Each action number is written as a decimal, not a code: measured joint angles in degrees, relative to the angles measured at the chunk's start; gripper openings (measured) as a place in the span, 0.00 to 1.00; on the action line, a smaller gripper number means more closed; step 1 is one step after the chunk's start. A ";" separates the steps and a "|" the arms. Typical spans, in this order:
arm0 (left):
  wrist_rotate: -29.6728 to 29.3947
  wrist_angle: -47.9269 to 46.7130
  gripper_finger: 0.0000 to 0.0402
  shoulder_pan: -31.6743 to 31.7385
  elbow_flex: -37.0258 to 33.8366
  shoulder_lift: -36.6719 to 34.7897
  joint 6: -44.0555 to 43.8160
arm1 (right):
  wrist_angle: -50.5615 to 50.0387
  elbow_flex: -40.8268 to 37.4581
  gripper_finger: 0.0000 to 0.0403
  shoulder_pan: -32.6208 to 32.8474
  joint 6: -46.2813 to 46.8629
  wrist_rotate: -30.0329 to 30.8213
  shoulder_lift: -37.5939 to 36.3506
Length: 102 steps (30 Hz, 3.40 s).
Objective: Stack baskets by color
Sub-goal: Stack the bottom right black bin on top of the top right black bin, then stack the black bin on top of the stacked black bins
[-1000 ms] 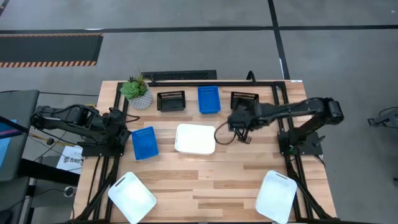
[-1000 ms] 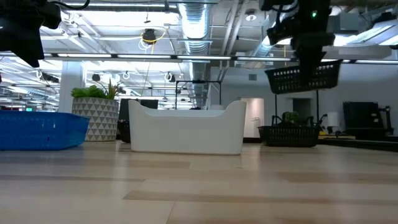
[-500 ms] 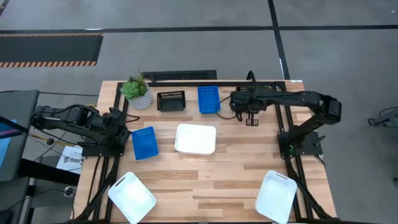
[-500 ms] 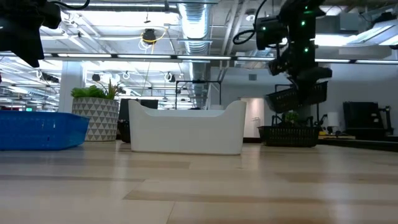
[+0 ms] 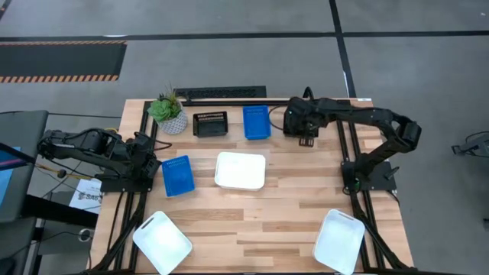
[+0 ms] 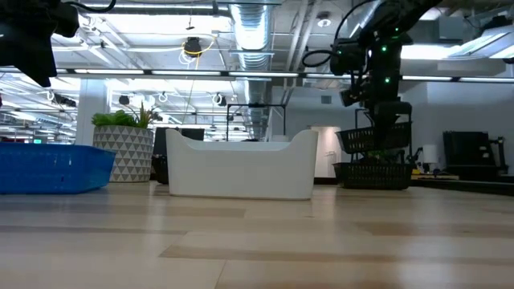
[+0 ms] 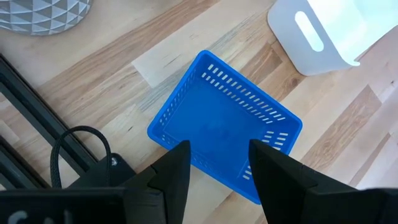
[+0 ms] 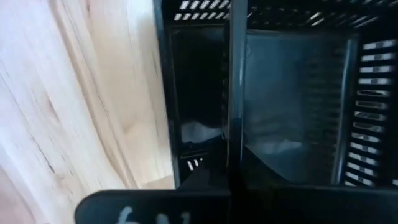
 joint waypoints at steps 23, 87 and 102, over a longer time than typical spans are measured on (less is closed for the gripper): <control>-1.48 -0.01 0.37 0.00 0.00 0.00 0.10 | 7.05 -5.57 0.00 0.64 -0.96 -3.03 0.07; -2.49 -0.07 0.37 0.00 0.00 -0.02 -0.52 | -4.23 7.30 0.57 -0.17 16.34 -12.01 -0.54; -3.00 -0.04 0.37 0.00 0.00 -0.02 0.22 | 30.10 0.74 0.54 24.50 31.20 -13.26 -0.28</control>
